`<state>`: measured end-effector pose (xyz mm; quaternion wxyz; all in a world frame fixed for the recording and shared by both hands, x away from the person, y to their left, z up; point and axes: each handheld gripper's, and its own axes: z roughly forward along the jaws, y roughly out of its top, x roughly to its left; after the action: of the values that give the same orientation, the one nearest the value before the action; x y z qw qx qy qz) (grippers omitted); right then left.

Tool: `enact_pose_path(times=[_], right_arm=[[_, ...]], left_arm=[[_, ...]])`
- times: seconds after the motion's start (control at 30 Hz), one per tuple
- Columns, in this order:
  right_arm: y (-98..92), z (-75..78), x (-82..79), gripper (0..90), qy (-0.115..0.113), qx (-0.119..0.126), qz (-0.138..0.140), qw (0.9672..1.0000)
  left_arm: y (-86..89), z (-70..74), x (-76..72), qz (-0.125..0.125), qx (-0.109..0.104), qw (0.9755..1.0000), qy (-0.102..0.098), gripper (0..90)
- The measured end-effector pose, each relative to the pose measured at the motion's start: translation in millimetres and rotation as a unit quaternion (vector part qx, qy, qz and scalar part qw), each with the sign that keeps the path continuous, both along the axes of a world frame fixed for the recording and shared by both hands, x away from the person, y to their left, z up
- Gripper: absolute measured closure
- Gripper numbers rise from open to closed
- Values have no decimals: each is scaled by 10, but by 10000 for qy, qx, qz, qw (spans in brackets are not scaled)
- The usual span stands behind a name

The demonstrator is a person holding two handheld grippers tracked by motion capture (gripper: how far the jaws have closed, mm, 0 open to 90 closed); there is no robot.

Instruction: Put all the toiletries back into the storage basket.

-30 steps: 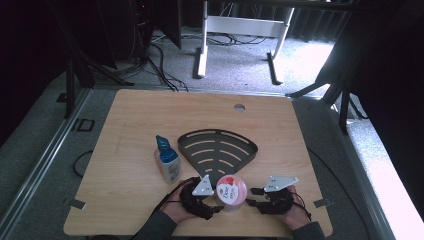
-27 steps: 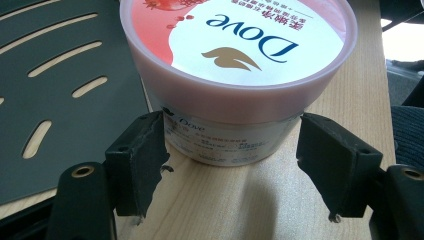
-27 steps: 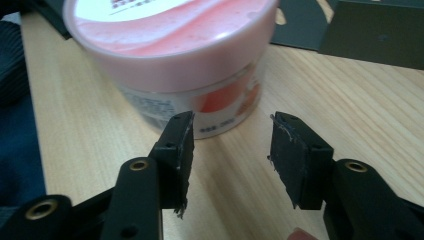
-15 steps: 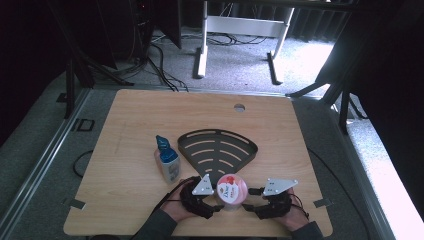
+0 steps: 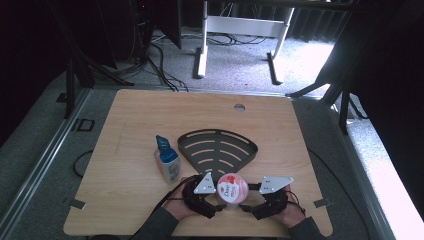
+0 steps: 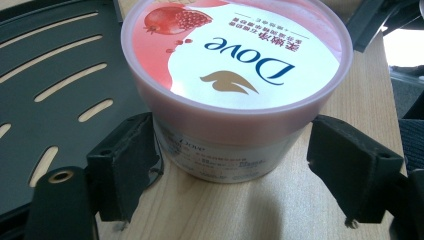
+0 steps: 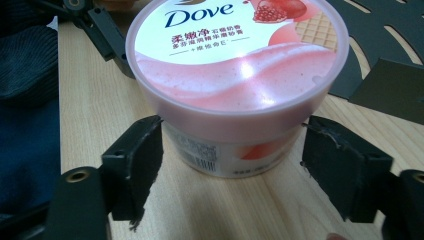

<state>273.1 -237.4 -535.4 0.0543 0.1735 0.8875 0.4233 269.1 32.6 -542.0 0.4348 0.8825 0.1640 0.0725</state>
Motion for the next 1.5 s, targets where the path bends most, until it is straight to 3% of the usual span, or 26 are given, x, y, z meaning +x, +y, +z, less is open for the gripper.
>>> enact_pose_path(times=[0.83, 1.13, 1.5], right_arm=[[44, 19, -17, 181, -26, -126, -48, 9999], [23, 37, -29, 183, -84, -165, -58, 9998], [-2, 57, -27, 182, -57, -147, -79, 9998]], left_arm=[[-53, 58, -15, -22, 173, 9998, -57, 194], [-82, 78, -8, -1, 129, 9999, 20, 195], [-103, 110, -8, -25, 160, 9999, -41, 196]])
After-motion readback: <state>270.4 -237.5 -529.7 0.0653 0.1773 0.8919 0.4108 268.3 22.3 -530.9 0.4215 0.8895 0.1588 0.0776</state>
